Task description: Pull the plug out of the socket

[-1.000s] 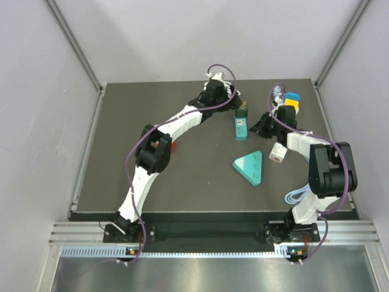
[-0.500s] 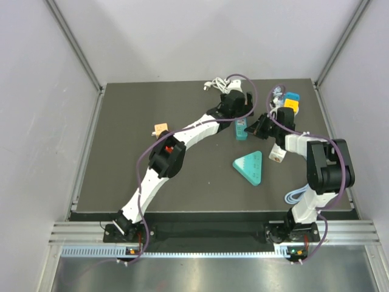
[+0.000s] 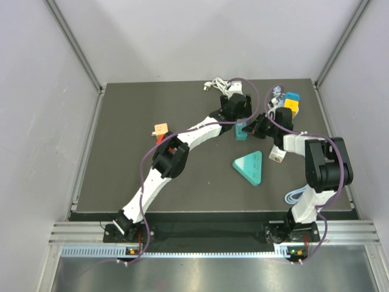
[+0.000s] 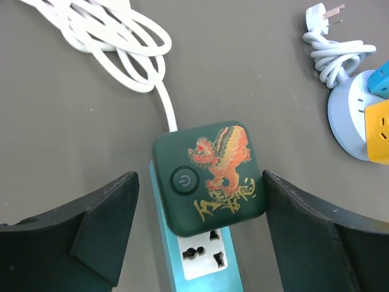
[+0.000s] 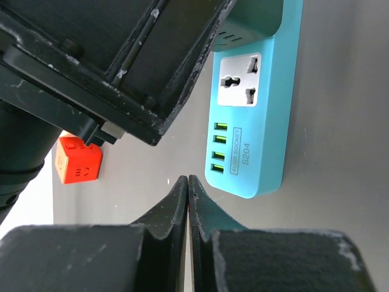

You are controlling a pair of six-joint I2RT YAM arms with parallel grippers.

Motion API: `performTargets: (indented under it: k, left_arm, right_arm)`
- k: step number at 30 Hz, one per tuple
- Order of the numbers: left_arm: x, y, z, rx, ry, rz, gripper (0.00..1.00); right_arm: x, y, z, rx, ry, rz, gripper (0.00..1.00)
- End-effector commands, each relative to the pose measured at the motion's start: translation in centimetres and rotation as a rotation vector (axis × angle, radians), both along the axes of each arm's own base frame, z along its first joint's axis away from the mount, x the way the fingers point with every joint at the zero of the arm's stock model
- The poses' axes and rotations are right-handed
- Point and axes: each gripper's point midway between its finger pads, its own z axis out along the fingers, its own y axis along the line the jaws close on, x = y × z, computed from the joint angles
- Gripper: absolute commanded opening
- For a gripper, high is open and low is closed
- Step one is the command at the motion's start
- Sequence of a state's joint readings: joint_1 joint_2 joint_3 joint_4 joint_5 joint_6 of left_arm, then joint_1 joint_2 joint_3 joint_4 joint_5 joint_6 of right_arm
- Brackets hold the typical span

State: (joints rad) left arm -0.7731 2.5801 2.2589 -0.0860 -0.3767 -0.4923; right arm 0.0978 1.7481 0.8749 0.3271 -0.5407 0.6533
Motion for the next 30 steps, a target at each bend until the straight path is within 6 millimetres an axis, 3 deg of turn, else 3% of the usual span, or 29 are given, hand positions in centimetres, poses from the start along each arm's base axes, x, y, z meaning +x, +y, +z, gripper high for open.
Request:
performTargets:
  k: [1, 6, 7, 13, 18, 24, 26, 27, 30]
  left_arm:
    - [1.3, -0.5, 2.7, -0.035, -0.086, 0.014, 0.85]
    - [1.1, -1.0, 2.2, -0.047, -0.076, -0.008, 0.70]
    - [1.1, -1.1, 2.4, -0.051, -0.079, -0.010, 0.61]
    - [1.0, -1.1, 4.3, -0.067, -0.100, -0.022, 0.36]
    - [0.5, -0.7, 4.0, -0.052, -0.088, -0.025, 0.32]
    - [0.1, -0.7, 3.9, -0.067, -0.070, -0.037, 0.18]
    - [0.0, -0.8, 4.7, -0.082, -0.074, -0.039, 0.12]
    - [-0.1, -0.9, 4.9, -0.086, -0.074, -0.045, 0.02]
    - [-0.2, -0.8, 5.7, -0.083, -0.078, -0.050, 0.00]
  right_arm:
    - [0.5, 0.8, 0.4, 0.019, -0.042, 0.020, 0.00]
    - [0.9, 1.0, 0.2, 0.029, -0.035, 0.016, 0.00]
    - [1.0, 1.0, 0.0, 0.025, -0.032, 0.011, 0.00]
    - [2.7, 1.2, -0.5, 0.036, -0.023, 0.010, 0.00]
    - [3.3, 1.8, -0.8, 0.069, -0.014, 0.024, 0.00]
    - [4.2, 1.6, -0.7, 0.056, -0.012, 0.012, 0.00]
    - [4.0, 1.4, -2.1, 0.036, 0.035, 0.007, 0.00]
    - [3.9, 1.4, -2.5, 0.026, 0.041, 0.007, 0.00]
    - [3.6, 0.9, -4.3, -0.004, 0.081, -0.009, 0.00]
